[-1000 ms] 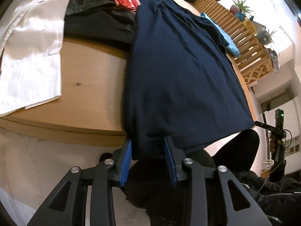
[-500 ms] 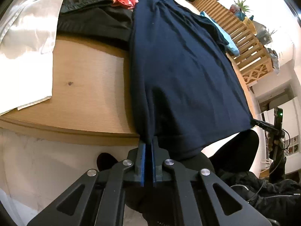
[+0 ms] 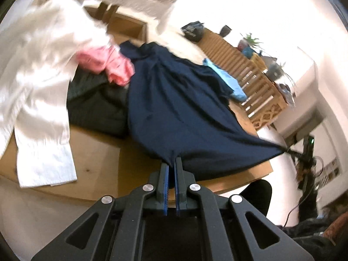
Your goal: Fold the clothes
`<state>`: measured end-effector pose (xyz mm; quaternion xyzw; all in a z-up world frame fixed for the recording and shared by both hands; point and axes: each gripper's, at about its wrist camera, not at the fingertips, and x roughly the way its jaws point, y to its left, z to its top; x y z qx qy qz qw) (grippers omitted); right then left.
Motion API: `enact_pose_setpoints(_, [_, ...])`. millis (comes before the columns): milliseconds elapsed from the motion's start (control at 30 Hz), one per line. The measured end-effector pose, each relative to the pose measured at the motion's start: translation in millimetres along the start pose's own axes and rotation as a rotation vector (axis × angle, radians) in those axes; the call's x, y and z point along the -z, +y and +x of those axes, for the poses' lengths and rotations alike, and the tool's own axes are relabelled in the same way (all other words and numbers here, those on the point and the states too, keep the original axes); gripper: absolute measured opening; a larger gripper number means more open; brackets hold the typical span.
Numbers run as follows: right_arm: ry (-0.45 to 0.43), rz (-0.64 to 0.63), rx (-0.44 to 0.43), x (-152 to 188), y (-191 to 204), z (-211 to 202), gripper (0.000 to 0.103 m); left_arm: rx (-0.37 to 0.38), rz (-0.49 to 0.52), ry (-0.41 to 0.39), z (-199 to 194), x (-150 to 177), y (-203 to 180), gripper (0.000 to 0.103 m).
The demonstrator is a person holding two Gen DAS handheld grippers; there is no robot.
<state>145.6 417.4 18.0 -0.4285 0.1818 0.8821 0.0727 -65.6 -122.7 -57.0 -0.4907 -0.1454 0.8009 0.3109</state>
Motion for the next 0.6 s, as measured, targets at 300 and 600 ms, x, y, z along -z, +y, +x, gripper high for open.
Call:
enact_pose_setpoints(300, [0.293, 0.088, 0.079, 93.6, -36.1, 38.1, 0.007, -0.038, 0.009, 0.168, 21.7, 42.3, 2.0, 0.004])
enact_pose_setpoints(600, [0.214, 0.006, 0.234, 9.1, -41.8, 22.7, 0.039, -0.224, 0.014, 0.202, -2.2, 12.0, 31.5, 0.012])
